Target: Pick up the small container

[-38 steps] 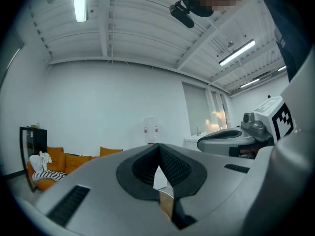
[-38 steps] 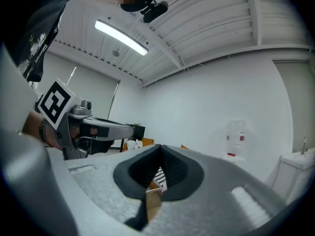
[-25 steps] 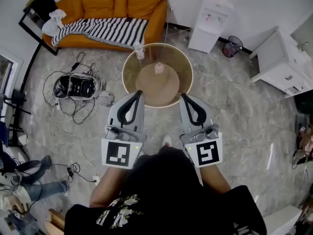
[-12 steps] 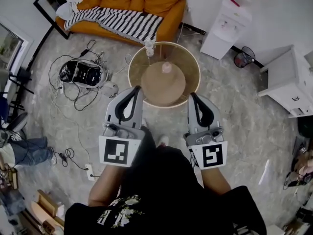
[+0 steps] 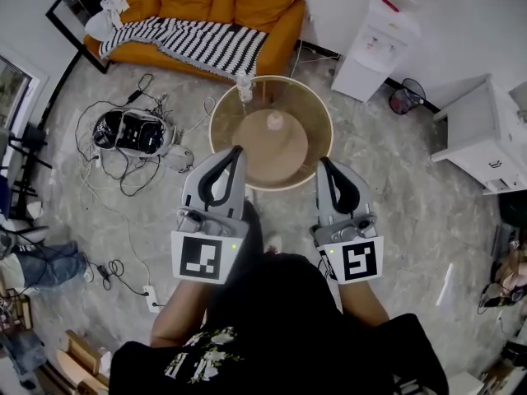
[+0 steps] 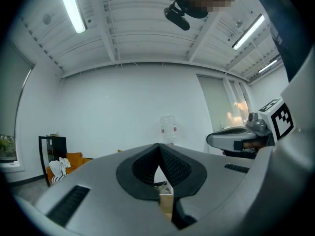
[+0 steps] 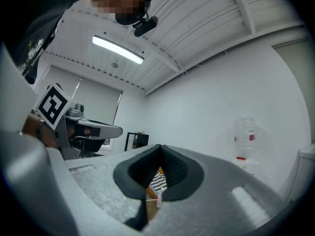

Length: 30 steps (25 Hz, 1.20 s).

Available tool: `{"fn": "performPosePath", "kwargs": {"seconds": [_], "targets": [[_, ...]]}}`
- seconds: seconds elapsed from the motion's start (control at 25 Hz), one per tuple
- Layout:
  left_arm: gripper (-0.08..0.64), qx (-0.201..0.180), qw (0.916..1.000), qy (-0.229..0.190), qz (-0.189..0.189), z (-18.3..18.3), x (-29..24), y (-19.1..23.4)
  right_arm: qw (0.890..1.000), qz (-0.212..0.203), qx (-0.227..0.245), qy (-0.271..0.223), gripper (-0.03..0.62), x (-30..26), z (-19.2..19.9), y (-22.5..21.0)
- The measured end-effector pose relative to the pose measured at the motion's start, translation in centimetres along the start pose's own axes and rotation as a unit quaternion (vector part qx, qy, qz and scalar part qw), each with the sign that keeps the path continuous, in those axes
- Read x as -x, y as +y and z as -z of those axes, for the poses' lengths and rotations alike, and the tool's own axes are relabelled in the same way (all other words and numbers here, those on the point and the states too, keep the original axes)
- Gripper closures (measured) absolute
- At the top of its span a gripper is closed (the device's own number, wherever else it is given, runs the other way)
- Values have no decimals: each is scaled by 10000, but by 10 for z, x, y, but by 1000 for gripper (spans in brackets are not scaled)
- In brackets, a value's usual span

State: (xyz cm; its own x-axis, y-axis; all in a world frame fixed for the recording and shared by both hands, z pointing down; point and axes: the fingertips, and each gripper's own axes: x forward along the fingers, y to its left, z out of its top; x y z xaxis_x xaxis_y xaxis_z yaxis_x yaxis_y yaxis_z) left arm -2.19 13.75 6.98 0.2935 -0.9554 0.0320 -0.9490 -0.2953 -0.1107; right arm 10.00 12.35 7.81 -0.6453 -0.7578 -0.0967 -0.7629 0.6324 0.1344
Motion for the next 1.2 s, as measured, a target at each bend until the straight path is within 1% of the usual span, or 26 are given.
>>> {"fn": "performPosePath", "kwargs": {"seconds": [0.16, 0.32, 0.52, 0.72, 0.88, 1.0, 1.08, 1.2], "targets": [[554, -41, 10000, 25, 69, 3, -33, 7, 9998, 133, -68, 88, 597, -24, 11, -27], [554, -38, 10000, 39, 79, 4, -68, 29, 9999, 121, -65, 93, 597, -62, 16, -43], [554, -65, 9999, 35, 147, 4, -105, 58, 9998, 148, -78, 94, 597, -107, 21, -54], [554, -145, 9995, 23, 295, 2, -140, 84, 9995, 285, -104, 127, 597, -146, 26, -70], [554, -157, 9993, 48, 346, 3, -159, 113, 9992, 379, -127, 98, 597, -175, 27, -73], [554, -224, 9989, -29, 415, 2, -174, 133, 9986, 503, -124, 37, 597, -196, 27, -76], [554, -198, 9985, -111, 491, 4, -186, 144, 9982, 585, -97, 34, 597, -209, 29, -76], [554, -192, 9973, -126, 694, 11, -205, 152, 9972, 743, -73, 88, 597, -227, 36, -82]]}}
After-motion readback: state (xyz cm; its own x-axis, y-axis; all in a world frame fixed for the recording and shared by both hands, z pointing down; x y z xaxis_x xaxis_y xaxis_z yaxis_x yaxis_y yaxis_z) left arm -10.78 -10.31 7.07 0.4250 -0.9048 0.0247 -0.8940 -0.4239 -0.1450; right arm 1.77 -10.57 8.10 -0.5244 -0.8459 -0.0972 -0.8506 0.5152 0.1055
